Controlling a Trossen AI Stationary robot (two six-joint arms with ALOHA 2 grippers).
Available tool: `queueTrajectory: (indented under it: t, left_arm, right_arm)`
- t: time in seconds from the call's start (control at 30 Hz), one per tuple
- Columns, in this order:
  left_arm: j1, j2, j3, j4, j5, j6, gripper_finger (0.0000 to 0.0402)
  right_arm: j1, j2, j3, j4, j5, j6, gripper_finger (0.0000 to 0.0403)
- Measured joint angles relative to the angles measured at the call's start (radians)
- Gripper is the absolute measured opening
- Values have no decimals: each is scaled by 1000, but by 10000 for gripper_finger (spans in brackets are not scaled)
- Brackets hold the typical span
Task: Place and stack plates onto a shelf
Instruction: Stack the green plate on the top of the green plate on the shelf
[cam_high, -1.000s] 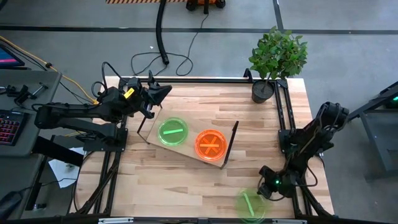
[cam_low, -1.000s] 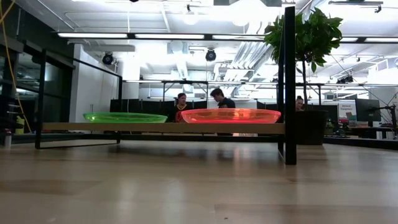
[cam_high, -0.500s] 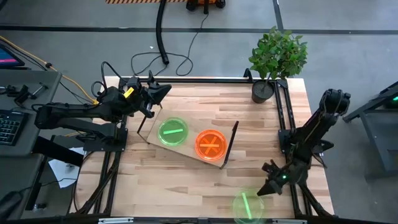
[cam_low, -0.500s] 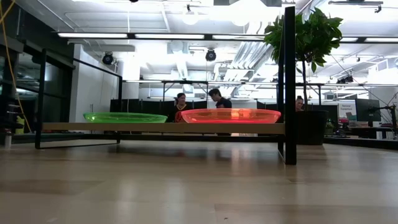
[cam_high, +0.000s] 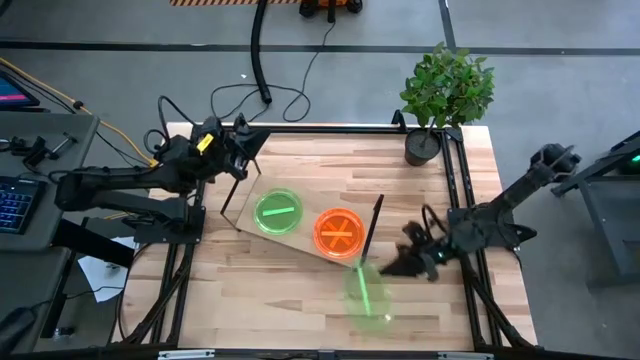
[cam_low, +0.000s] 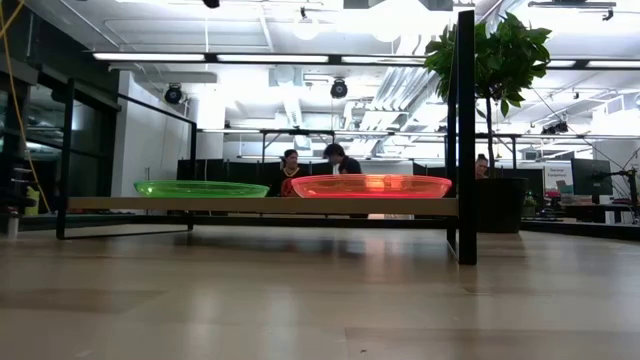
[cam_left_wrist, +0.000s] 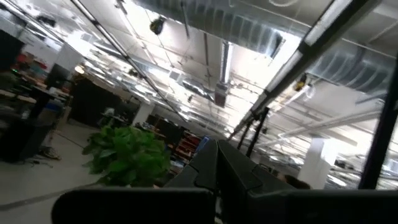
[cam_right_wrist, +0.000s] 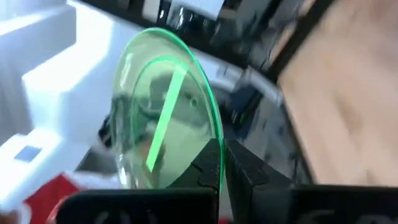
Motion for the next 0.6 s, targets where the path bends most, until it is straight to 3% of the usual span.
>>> queueTrajectory:
  t: [0.13, 0.3, 0.6]
  left_arm:
    - [47, -4, 24, 1, -5, 12, 0]
    - [127, -6, 90, -21, 90, 43, 0]
    - [265, -6, 264, -221, 401, 47, 0]
  right_arm:
    - [-159, -2, 172, -229, -9, -99, 0]
    - [-364, 54, 384, -538, 17, -221, 0]
    - [-611, 299, 601, -608, 49, -344, 0]
